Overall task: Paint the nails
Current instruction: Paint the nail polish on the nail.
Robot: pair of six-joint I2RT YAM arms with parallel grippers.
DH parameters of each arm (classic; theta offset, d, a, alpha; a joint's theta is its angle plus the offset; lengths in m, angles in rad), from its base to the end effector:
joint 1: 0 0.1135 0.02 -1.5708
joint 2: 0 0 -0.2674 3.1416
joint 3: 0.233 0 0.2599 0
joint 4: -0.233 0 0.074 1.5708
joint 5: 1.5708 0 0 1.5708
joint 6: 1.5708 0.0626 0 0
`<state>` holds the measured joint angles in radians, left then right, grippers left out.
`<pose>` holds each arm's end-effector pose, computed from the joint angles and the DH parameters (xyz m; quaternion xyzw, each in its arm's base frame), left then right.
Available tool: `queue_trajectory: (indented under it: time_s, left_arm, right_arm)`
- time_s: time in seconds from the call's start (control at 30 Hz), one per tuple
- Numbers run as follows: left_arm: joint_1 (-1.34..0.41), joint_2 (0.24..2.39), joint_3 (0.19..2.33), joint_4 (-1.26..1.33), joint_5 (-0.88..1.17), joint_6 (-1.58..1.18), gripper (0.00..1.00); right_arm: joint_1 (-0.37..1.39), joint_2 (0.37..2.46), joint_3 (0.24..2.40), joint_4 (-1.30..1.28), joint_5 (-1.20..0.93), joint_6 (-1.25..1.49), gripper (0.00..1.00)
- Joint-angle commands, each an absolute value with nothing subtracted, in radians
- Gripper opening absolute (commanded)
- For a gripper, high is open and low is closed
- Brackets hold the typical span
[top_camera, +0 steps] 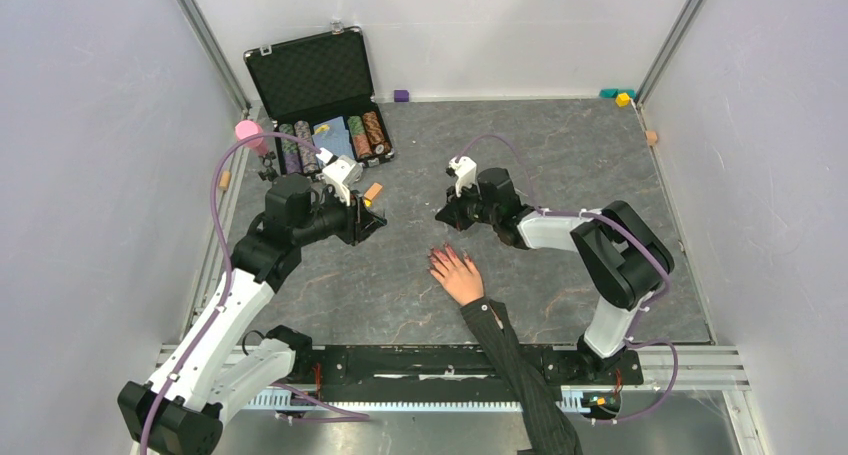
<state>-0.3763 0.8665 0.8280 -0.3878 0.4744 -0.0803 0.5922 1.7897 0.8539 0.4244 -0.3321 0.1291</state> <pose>0.1940 -0.1074 0.3139 0.2464 0.7894 -0.3115 0.4680 0.3143 0.2360 0.1414 -0.2766 0.8092 0.3093 0.4159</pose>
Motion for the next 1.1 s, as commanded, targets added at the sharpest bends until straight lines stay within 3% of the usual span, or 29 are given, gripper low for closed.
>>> queue_trajectory:
  time_s: [0.0,1.07]
  left_arm:
    - [-0.371,0.844,0.833,-0.348,0.497,-0.060,0.02]
    - [-0.371,0.844,0.830,-0.347,0.503,-0.063,0.02]
  right_arm:
    - [0.588,1.721,0.839,0.462,-0.361,0.125,0.00]
    - [0.590,1.758,0.798,0.510,-0.481,0.157,0.00]
